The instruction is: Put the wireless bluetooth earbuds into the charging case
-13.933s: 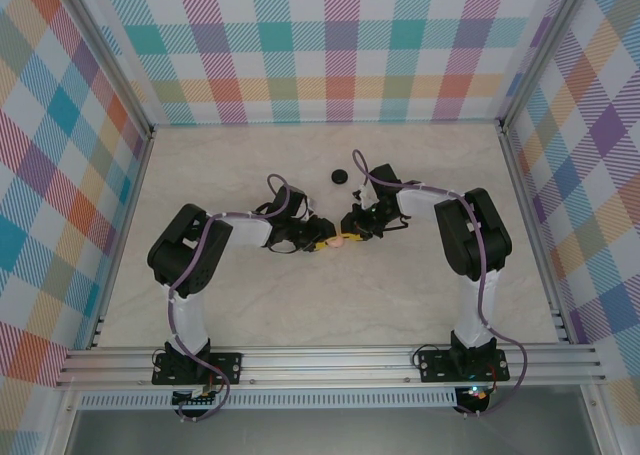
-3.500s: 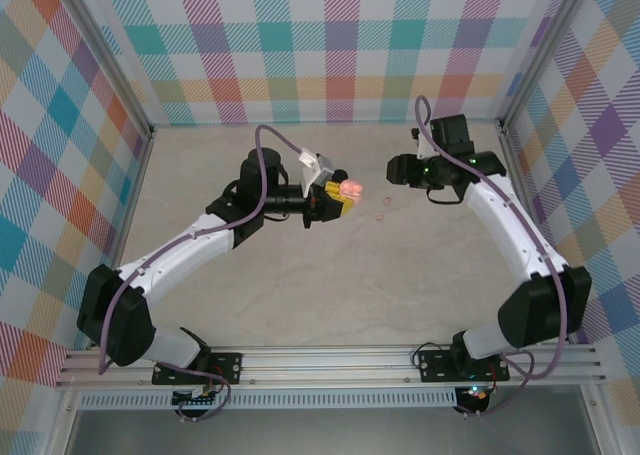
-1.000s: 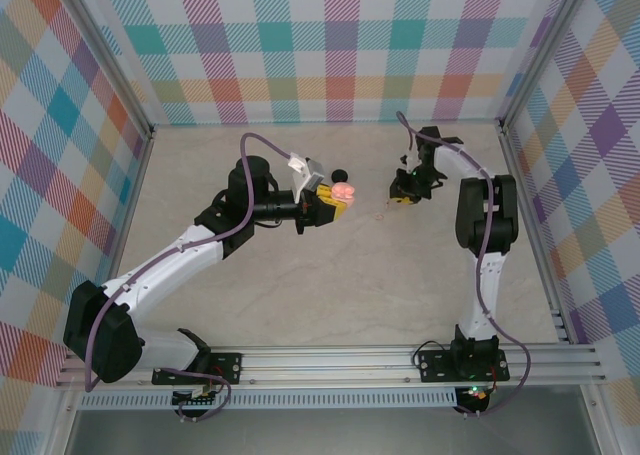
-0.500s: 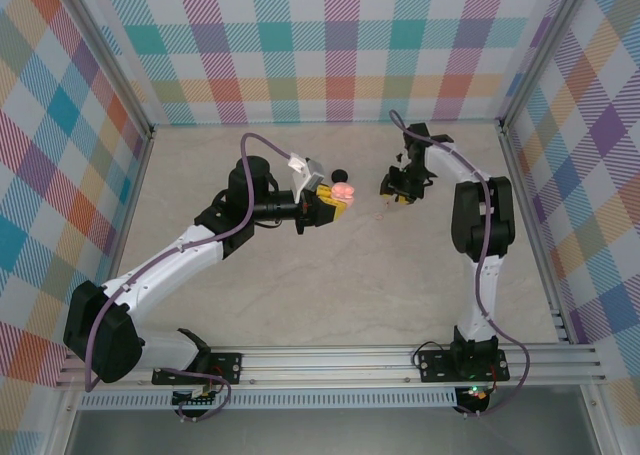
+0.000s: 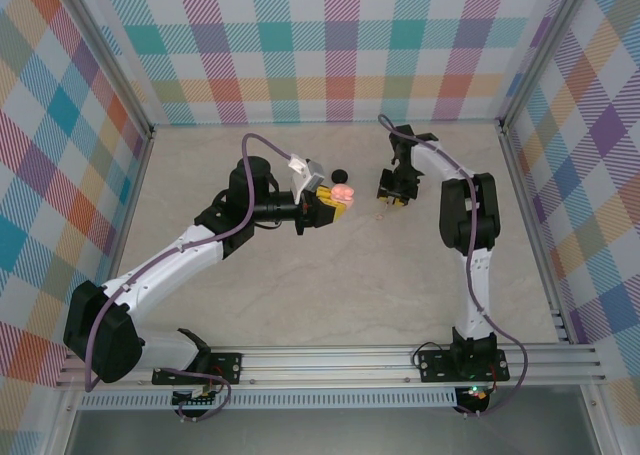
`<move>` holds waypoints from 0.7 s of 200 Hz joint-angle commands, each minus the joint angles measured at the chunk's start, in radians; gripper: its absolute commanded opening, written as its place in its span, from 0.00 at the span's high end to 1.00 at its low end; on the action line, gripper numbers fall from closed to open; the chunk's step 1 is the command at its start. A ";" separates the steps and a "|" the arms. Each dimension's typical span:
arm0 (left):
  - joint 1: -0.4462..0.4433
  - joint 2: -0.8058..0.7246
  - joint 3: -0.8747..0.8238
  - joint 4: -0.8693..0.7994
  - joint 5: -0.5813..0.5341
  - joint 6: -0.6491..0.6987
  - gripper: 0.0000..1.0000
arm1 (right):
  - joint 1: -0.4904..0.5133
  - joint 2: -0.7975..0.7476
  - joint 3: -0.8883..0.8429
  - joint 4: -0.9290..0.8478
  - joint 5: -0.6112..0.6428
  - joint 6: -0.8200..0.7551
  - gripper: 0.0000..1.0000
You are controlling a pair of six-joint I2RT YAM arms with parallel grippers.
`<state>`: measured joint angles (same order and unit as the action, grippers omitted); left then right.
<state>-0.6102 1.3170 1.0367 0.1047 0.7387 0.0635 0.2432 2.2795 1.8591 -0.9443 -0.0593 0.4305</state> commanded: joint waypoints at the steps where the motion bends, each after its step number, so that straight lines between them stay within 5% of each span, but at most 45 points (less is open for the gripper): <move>1: 0.004 -0.017 0.017 0.003 0.003 0.007 0.90 | 0.011 0.025 0.047 -0.052 0.032 0.011 0.63; 140: 0.004 -0.021 0.011 -0.005 0.003 0.014 0.90 | 0.047 0.091 0.137 -0.123 0.087 -0.008 0.65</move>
<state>-0.6102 1.3170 1.0363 0.1040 0.7387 0.0673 0.2821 2.3447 1.9667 -1.0203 0.0078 0.4301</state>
